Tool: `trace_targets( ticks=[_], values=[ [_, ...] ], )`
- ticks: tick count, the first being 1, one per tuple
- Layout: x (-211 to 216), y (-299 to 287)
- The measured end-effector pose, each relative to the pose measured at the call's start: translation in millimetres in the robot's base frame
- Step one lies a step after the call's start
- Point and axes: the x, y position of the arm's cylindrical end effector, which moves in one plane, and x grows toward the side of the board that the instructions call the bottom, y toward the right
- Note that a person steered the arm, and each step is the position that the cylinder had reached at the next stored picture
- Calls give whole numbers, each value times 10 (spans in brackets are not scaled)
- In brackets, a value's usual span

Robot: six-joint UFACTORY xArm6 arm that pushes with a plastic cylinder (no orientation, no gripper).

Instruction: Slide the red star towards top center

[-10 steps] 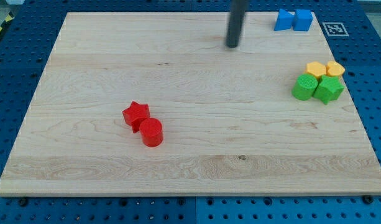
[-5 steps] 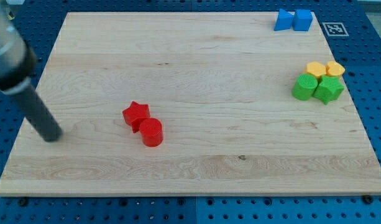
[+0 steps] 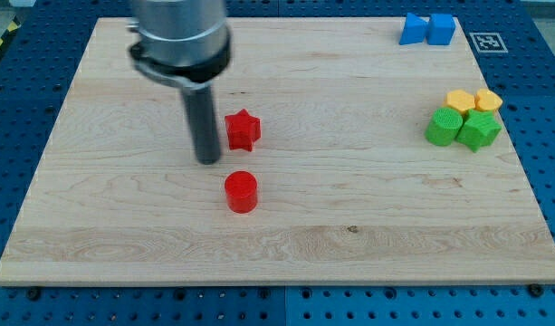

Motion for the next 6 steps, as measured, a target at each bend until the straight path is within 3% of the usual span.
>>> trace_targets(
  ticks=[1,3,5,6],
  values=[
    [-169,-56],
    [-697,1576],
    [-460,629],
    [-74,750]
  ],
)
